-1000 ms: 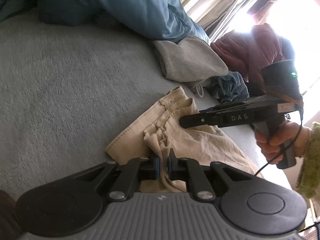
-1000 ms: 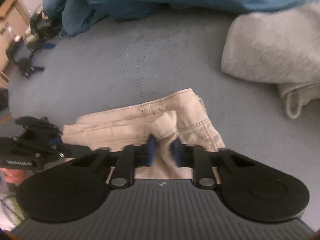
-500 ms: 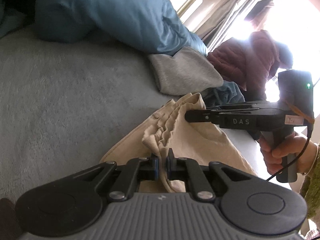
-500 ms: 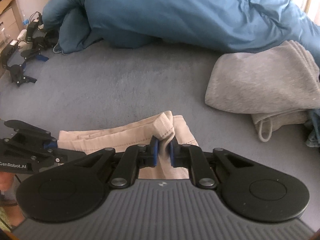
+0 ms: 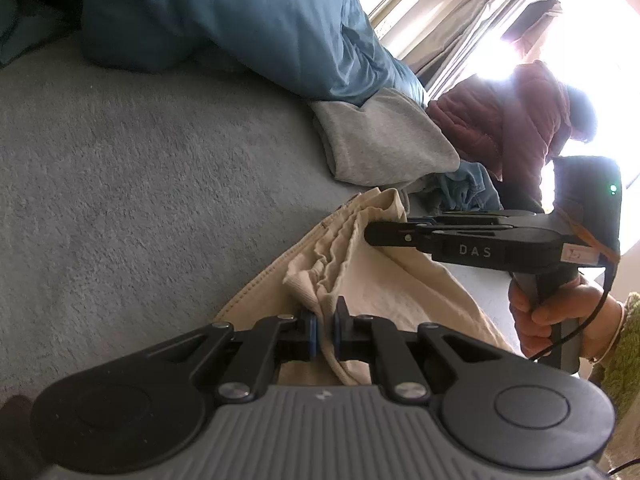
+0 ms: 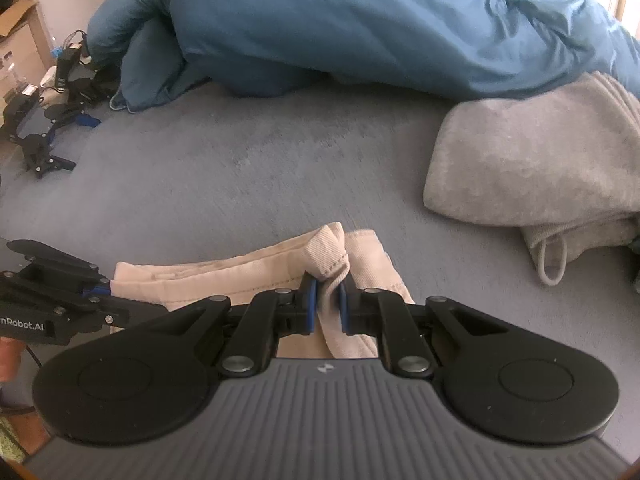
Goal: Fold clothes
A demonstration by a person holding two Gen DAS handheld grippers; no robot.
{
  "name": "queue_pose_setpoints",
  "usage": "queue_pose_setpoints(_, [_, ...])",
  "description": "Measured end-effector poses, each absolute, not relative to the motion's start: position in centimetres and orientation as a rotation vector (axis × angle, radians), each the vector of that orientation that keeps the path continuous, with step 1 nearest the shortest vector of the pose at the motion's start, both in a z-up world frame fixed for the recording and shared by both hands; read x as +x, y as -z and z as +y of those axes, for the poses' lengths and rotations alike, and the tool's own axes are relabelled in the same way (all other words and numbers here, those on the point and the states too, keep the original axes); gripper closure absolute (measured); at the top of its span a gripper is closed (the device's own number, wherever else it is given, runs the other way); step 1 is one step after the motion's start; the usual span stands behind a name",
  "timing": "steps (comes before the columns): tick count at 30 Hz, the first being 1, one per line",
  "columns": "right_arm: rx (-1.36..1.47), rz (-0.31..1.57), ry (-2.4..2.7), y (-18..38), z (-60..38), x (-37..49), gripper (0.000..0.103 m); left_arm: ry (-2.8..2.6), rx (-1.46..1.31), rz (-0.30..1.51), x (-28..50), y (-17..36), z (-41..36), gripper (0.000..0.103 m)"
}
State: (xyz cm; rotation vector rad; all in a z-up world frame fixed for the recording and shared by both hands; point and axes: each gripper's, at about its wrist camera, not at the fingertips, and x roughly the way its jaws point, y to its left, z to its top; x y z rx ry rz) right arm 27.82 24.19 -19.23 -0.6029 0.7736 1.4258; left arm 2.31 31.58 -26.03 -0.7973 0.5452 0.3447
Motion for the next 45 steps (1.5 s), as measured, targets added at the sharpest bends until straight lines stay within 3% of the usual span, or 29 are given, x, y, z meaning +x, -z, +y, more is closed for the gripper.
queue_pose_setpoints(8, [-0.613, 0.816, -1.414, 21.2, 25.1, 28.0, 0.091, -0.338, -0.767, 0.567, 2.6, 26.2, 31.8, 0.092])
queue_pose_setpoints(10, [-0.589, 0.833, -1.407, 21.0, 25.0, 28.2, 0.088, -0.329, -0.757, 0.571, 2.6, 26.0, 31.8, 0.092])
queue_pose_setpoints(12, [-0.561, 0.836, -1.388, 20.5, 24.7, 28.4, 0.078, -0.322, -0.738, 0.574, 2.6, 25.6, 31.6, 0.087])
queue_pose_setpoints(13, [-0.547, 0.828, -1.378, 20.1, 24.5, 28.4, 0.075, -0.319, -0.729, 0.571, 2.6, 25.3, 31.4, 0.079])
queue_pose_setpoints(14, [-0.536, 0.818, -1.365, 19.6, 24.2, 28.4, 0.064, -0.315, -0.721, 0.567, 2.5, 25.1, 31.1, 0.068])
queue_pose_setpoints(15, [-0.528, 0.800, -1.339, 19.1, 23.9, 28.4, 0.045, -0.310, -0.709, 0.562, 2.4, 24.7, 30.9, 0.061])
queue_pose_setpoints(17, [-0.493, 0.756, -1.298, 17.7, 22.5, 28.4, 0.033, -0.340, -0.672, 0.562, 2.3, 24.0, 30.4, 0.033])
queue_pose_setpoints(22, [-0.279, 0.722, -1.118, 13.5, 14.5, 28.7, 0.032, -0.392, -0.645, 0.543, 1.7, 22.5, 30.3, 0.030])
queue_pose_setpoints(29, [0.143, 0.686, -0.683, 10.2, -5.1, 25.3, 0.034, -0.327, -0.530, 0.472, 1.6, 19.4, 28.7, 0.030])
queue_pose_setpoints(33, [0.291, 0.745, -0.482, 12.5, -13.4, 21.7, 0.047, -0.208, -0.494, 0.520, 4.2, 18.9, 27.1, 0.031])
queue_pose_setpoints(36, [0.418, 0.819, -0.381, 15.1, -17.1, 19.4, 0.061, -0.160, -0.468, 0.608, 7.4, 19.7, 26.0, 0.039])
queue_pose_setpoints(39, [0.584, 0.884, -0.302, 17.4, -19.8, 17.3, 0.062, -0.174, -0.391, 0.702, 10.3, 21.4, 25.0, 0.044])
queue_pose_setpoints(41, [0.681, 0.930, -0.265, 19.0, -21.1, 15.9, 0.060, -0.216, -0.357, 0.757, 11.2, 22.0, 24.7, 0.053])
queue_pose_setpoints(45, [0.739, 1.021, -0.255, 21.2, -21.6, 14.4, 0.060, -0.148, -0.326, 0.703, 11.5, 20.5, 23.1, 0.052])
